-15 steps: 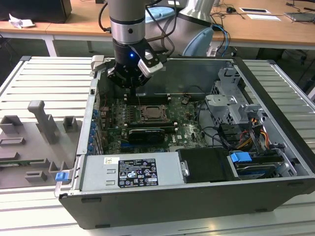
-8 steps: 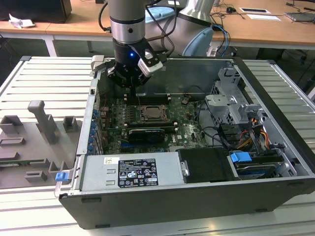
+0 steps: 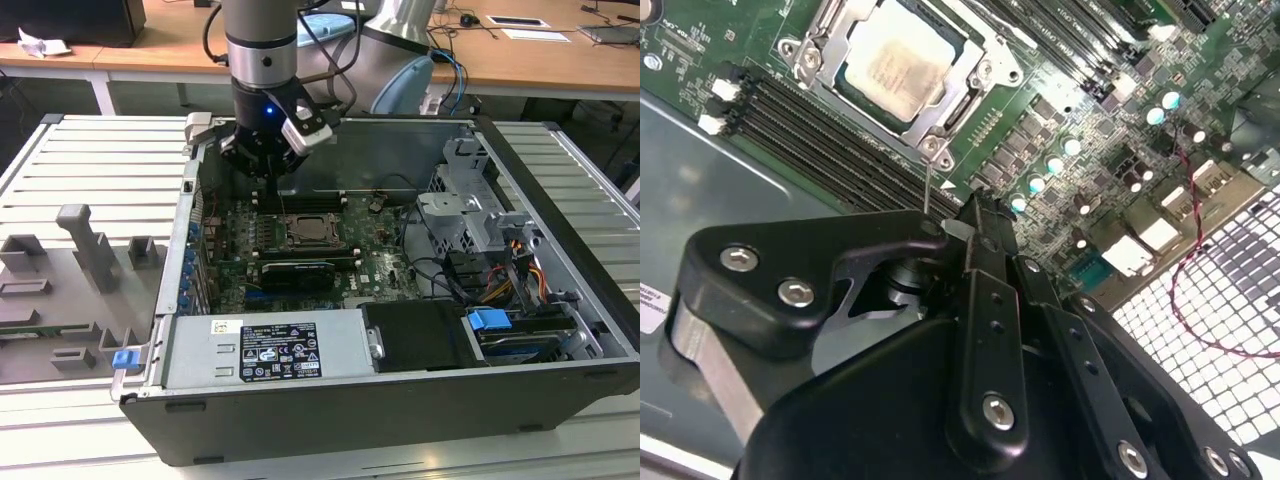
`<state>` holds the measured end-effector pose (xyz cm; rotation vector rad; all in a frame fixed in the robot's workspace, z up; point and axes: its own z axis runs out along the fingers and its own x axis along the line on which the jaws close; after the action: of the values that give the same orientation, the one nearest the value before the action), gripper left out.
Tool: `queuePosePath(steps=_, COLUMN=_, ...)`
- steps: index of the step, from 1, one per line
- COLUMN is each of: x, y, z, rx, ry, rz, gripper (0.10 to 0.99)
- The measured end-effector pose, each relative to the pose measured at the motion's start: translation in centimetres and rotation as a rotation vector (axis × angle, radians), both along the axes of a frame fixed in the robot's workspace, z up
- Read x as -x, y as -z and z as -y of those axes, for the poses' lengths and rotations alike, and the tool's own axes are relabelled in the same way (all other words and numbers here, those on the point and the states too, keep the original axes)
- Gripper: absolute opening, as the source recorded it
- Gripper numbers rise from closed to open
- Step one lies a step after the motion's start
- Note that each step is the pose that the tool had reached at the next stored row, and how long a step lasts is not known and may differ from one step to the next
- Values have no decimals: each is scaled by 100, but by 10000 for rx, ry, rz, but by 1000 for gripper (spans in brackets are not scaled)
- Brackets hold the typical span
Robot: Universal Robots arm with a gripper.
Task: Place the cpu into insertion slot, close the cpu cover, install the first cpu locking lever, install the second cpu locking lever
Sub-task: 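Install the first cpu locking lever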
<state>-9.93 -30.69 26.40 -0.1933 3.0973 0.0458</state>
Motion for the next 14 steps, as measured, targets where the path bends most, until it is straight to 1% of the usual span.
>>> queuePosePath(steps=3, x=0, y=1, z=-16, rx=0, ry=174, rz=0, gripper=106)
queuePosePath(steps=5, x=1, y=3, z=-38, rx=0, ry=229, rz=0, gripper=106)
queuePosePath(steps=7, x=1, y=7, z=-70, rx=0, ry=243, rz=0, gripper=106)
queuePosePath(steps=8, x=2, y=12, z=-103, rx=0, ry=248, rz=0, gripper=106)
queuePosePath(steps=10, x=1, y=18, z=-135, rx=1, ry=247, rz=-1, gripper=106)
queuePosePath(steps=14, x=-12, y=32, z=-140, rx=0, ry=248, rz=-1, gripper=106)
